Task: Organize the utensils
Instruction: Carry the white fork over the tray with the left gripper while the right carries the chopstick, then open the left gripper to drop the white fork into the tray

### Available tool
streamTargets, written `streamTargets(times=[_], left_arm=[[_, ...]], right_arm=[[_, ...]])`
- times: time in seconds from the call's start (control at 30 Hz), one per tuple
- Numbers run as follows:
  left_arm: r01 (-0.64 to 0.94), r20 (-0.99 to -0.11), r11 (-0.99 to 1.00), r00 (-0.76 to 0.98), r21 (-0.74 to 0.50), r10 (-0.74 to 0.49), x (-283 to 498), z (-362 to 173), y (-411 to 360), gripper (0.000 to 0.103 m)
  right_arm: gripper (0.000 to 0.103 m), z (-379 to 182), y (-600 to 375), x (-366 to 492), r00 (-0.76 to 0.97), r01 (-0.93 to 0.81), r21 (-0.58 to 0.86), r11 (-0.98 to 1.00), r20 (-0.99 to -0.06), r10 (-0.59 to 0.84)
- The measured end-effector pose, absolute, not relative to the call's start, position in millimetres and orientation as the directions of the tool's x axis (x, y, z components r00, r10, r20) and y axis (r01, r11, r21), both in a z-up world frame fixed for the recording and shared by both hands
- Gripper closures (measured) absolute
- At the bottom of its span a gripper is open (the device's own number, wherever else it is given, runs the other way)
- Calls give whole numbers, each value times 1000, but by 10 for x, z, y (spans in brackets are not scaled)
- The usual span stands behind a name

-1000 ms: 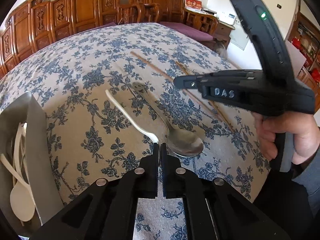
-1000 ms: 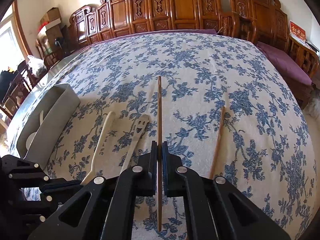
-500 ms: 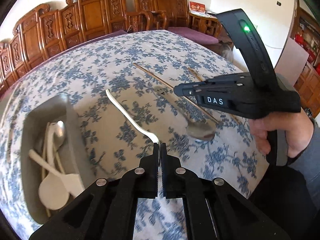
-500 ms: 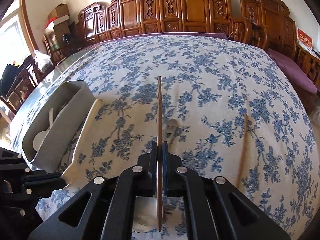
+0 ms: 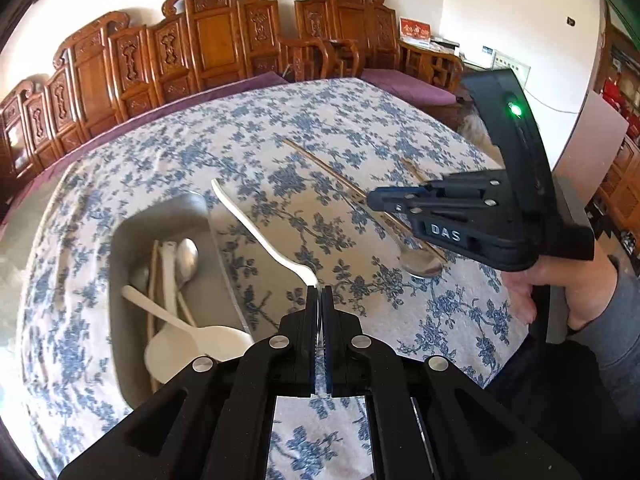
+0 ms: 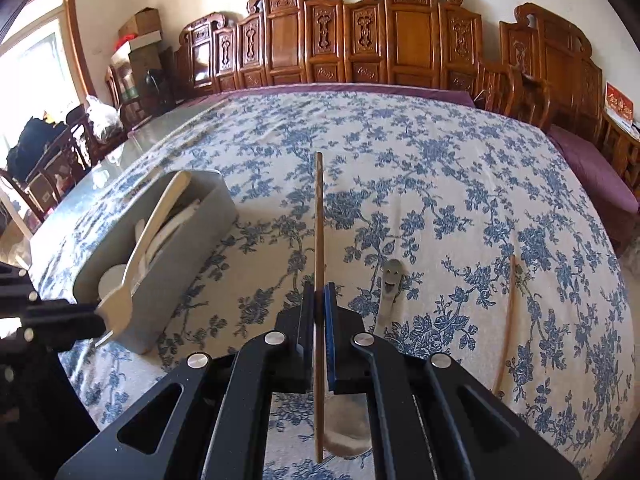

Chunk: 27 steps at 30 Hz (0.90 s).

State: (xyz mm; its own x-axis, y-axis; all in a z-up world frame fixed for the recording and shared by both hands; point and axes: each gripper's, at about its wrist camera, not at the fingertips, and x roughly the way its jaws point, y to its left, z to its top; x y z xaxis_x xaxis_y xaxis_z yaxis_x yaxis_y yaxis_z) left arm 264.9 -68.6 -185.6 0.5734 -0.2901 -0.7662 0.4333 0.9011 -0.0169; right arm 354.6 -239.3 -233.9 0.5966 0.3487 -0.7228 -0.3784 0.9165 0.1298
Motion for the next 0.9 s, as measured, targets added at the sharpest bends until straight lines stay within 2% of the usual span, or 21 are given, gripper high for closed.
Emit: streamTargets(times=[0.4,0.9], left_arm=[[383,-750,924,607,-14,-263,2750,-1607,-314,102],[349,-848,935,477,-59,-232,3085,-2187,-65,102]], right_arm=[[97,-2271,-2118,3255,587,-428,142,893,-707,394],[97,-2320,-2104,3256,580,-442,141,886,-709,402]])
